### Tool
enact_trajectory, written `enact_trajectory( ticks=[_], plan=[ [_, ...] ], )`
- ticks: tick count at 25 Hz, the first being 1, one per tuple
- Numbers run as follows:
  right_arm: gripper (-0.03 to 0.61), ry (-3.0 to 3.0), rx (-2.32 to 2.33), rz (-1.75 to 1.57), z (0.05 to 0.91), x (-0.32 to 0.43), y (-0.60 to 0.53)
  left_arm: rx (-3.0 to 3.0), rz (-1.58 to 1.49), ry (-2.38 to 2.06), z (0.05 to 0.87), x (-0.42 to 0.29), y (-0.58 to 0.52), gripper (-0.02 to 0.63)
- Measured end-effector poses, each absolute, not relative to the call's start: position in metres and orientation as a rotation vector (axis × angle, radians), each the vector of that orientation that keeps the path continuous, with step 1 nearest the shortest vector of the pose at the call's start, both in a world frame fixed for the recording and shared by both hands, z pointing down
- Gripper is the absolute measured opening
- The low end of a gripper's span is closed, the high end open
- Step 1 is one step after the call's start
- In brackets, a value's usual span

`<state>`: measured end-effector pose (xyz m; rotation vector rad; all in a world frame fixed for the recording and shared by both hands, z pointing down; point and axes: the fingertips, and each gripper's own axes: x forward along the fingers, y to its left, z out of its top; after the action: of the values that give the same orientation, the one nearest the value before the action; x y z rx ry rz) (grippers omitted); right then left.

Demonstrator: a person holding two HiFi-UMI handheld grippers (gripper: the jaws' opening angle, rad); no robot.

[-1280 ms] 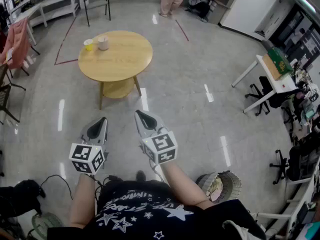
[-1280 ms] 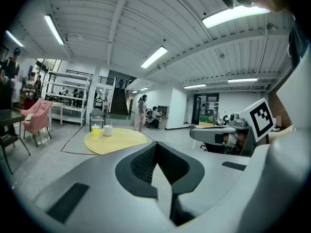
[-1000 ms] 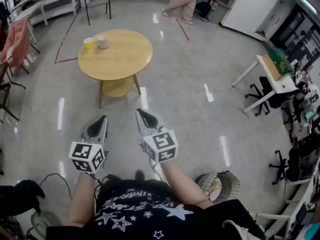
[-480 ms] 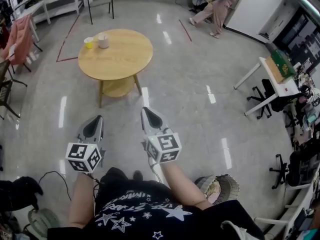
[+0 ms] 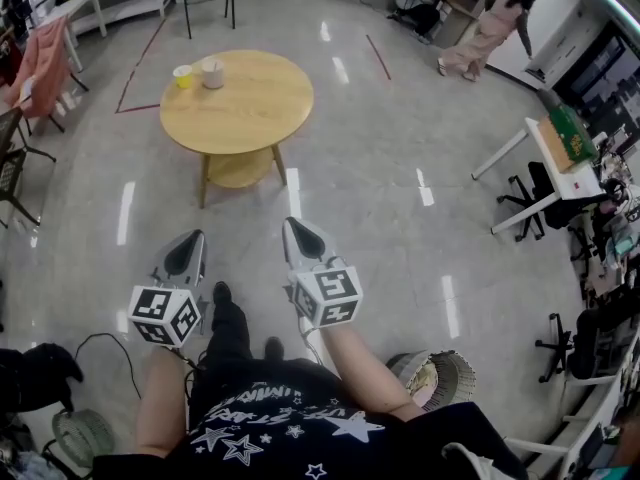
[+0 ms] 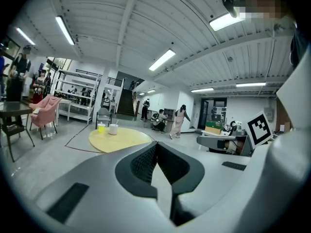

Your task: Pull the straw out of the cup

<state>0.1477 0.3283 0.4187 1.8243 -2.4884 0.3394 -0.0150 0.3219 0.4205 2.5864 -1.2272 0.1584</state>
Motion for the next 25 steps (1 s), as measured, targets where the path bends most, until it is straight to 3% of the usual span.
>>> enact_trajectory(
  ticks=[25],
  plan=[
    [0.000,-2.346,1.873,0.348,0.430,0.095,0.123,2.491,0.127,-1.115,0.446,-0.081,0.107,0.006]
  ],
)
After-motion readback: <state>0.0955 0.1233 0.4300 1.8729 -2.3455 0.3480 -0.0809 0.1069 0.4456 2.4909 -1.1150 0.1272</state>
